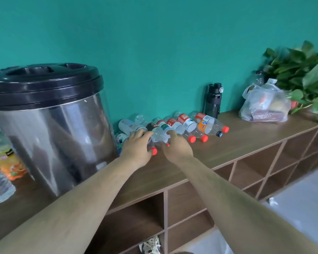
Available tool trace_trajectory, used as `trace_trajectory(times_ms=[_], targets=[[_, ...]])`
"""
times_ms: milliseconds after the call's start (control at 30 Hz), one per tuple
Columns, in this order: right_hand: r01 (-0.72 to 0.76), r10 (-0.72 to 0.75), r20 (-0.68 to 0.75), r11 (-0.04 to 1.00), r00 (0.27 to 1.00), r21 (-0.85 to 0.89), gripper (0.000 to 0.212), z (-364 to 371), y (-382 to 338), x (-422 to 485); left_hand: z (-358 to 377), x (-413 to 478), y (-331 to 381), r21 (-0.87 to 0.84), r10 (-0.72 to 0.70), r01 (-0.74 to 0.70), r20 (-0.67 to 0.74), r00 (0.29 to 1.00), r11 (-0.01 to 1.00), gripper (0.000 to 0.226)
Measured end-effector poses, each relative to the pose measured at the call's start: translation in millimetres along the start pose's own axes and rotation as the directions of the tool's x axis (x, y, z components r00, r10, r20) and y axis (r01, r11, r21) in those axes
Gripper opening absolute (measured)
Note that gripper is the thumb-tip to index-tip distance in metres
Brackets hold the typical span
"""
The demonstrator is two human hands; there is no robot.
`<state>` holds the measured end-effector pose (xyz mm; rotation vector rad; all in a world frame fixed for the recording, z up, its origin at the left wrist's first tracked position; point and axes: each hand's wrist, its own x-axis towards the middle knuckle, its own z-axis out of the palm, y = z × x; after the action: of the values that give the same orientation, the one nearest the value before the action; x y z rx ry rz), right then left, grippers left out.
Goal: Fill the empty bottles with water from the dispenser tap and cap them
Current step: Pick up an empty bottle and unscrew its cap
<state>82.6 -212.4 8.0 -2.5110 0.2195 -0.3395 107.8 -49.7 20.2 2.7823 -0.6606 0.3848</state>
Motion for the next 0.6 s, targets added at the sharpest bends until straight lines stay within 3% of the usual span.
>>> trace_trajectory(times_ms=[133,367,600], targets=[[-0.053,0.052,-0.009,0.997,0.999,-0.058,0.062,16,-5,31,12,16,-7,0.032,0.004,-0.004,0.001,1.0,0.999,0.067],[-0.122,0.122,0.001,0.989,0.993,-0.08,0.046,31,-6,52,18,23,-10,0.041,0.023,-0.023,0.0,1.0,0.999,0.06],[-0.066,0.089,-0.254,0.993,0.963,0.096,0.043,-11,-1,24,-22,17,9,0.045,0.06,-0.058,-0.045,0.997,0.997,0.074]])
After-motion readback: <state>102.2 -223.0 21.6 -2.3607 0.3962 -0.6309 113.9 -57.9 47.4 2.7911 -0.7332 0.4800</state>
